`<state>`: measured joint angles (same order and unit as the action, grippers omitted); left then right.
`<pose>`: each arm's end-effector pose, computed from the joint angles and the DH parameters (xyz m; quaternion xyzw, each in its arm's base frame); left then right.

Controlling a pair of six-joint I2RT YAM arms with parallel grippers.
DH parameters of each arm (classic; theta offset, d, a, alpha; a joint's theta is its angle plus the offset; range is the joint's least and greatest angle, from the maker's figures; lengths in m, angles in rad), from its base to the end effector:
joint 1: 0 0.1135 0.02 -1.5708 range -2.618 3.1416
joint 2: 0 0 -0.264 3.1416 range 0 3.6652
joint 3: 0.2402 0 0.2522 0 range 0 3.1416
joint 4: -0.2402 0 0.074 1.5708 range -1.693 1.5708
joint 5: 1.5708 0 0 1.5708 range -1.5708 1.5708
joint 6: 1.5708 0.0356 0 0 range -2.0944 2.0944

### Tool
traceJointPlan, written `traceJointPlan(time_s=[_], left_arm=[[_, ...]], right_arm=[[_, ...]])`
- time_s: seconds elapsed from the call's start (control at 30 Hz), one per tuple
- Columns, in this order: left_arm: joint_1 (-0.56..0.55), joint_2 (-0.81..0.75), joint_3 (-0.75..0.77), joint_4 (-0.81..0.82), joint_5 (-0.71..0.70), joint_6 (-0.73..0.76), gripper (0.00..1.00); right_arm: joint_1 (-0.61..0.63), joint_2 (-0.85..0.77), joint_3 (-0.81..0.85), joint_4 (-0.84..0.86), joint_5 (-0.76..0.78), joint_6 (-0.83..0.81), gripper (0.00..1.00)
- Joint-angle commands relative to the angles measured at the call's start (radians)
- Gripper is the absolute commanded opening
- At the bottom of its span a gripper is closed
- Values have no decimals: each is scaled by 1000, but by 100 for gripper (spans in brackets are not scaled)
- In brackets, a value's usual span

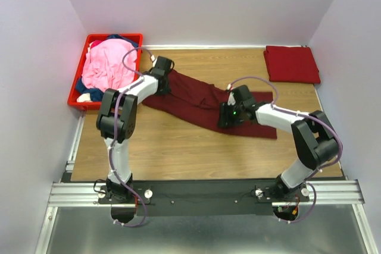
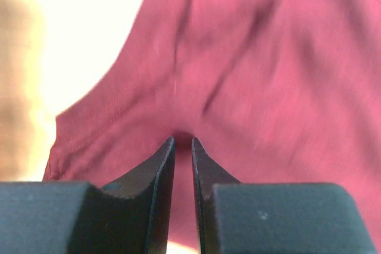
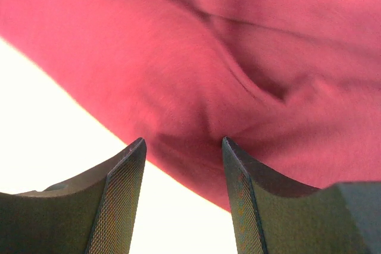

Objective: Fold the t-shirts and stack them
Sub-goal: Fold the tshirt

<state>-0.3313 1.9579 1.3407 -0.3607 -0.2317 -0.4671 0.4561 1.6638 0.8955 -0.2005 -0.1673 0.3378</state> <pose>0.3950 -0.1272 0.1750 -0.0981 0.9455 -0.0109 0.3103 0.2884 0.1481 0.1594 -0.0810 0.9486 0.1878 0.2416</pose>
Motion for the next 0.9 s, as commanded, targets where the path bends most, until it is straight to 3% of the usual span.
traceJointPlan(time_s=[0.0,0.17,0.33,0.53,0.63,0.7,0.87], left_arm=[[6,136,259,-84,-54,87,26],[5,257,431,-133,-34,128,26],[6,130,374,-91,-50,124,26],[15,-196,226,-57,-110,105,48],[17,-435,116,0,-181,108,65],[18,-532,19,26,-231,113,70],[20,-773,-164,106,-224,171,72]], right_arm=[[120,-18,-79,-180,-169,102,61],[301,8,-4,-188,-227,144,61],[311,-9,147,-192,-193,109,62],[268,80,393,-201,-212,-35,62],[242,233,576,-197,-271,-74,61],[237,302,652,-192,-317,-91,61],[231,520,868,-191,-359,-120,59]])
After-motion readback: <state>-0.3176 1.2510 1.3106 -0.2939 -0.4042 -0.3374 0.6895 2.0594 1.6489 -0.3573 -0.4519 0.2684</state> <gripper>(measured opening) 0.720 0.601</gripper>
